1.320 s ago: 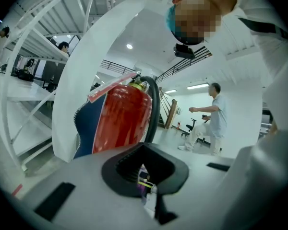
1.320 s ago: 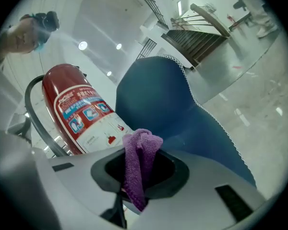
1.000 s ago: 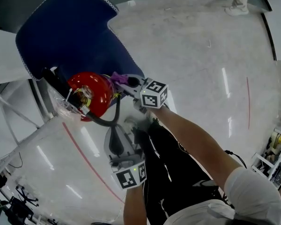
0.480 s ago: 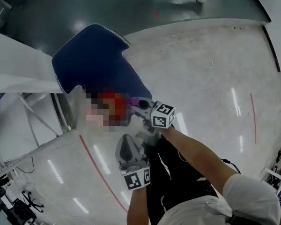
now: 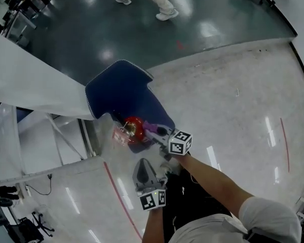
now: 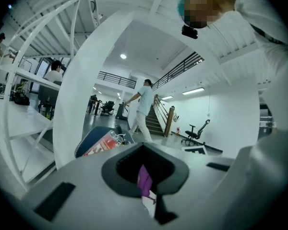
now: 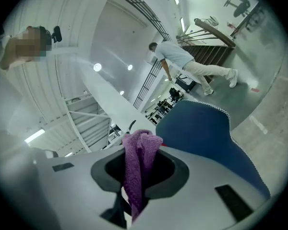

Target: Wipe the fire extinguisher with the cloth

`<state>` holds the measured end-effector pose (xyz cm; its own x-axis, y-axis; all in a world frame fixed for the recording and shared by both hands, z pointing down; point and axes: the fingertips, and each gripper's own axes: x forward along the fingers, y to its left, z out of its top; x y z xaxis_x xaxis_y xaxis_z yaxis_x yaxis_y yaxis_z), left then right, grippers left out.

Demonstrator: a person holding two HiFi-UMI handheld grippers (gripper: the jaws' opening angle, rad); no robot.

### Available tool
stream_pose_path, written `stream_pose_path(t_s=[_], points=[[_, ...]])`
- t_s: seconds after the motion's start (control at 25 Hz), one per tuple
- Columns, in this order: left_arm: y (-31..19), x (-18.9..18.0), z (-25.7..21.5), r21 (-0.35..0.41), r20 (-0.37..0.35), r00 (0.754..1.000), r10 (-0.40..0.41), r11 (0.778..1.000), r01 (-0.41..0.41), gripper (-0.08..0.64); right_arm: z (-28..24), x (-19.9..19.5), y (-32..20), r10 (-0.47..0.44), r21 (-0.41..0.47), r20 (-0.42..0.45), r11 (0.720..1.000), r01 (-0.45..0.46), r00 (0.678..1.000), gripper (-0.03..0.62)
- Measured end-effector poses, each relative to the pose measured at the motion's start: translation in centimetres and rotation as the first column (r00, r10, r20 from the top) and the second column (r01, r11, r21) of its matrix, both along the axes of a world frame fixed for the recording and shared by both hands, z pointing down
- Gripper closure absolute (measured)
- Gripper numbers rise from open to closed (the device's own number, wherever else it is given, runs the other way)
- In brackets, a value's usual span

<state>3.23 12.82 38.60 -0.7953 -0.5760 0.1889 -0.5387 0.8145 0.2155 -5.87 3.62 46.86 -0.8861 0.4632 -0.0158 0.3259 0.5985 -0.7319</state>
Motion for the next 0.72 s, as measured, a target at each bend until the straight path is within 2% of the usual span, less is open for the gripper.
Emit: stream_pose_path(t_s=[0.16,0.28,0.44,0.52,0.6,0.64,0.72], points=[[0.0,-0.2,-1.4,0.008,0.017,1.000,0.026,1.000,-0.027,0.555,-2.2,-0.2,0.6,0.004,-0.005,0.030,1.000,-0.003,1.000,0.514],[0.5,-0.9,-2.0,0.014,0.021,0.997,0.075,0.997,-0.076,0.555,-4.7,-0.3,0.9,0.026,-0.001,0.074,1.000,-0.026,0.997,0.514],[1.7,-2.4,-2.3,0.027,0.024,0.981,0.191,0.981,-0.191,0.555,-7.9,0.6,0.1,0.134,0.034,0.129,0.990,-0.139,0.983,0.514],[2.2,-3.5,-1.9,0.045,0.029,0.963,0.268,0.962,-0.269,0.555,-9.0,1.3,-0.7,0.212,0.057,0.148,0.973,-0.223,0.966,0.514],[2.7,-4.6,-1.4,0.053,0.034,0.935,0.352,0.934,-0.353,0.555,-10.3,2.2,-1.6,0.306,0.068,0.164,0.945,-0.320,0.938,0.514],[2.9,-5.0,-1.4,0.057,0.037,0.916,0.400,0.914,-0.402,0.555,-11.0,3.0,-2.0,0.365,0.068,0.173,0.922,-0.380,0.915,0.514],[3.5,-5.7,-1.7,0.069,0.037,0.865,0.500,0.862,-0.502,0.555,-12.3,5.2,-2.6,0.486,0.084,0.182,0.859,-0.506,0.855,0.514]])
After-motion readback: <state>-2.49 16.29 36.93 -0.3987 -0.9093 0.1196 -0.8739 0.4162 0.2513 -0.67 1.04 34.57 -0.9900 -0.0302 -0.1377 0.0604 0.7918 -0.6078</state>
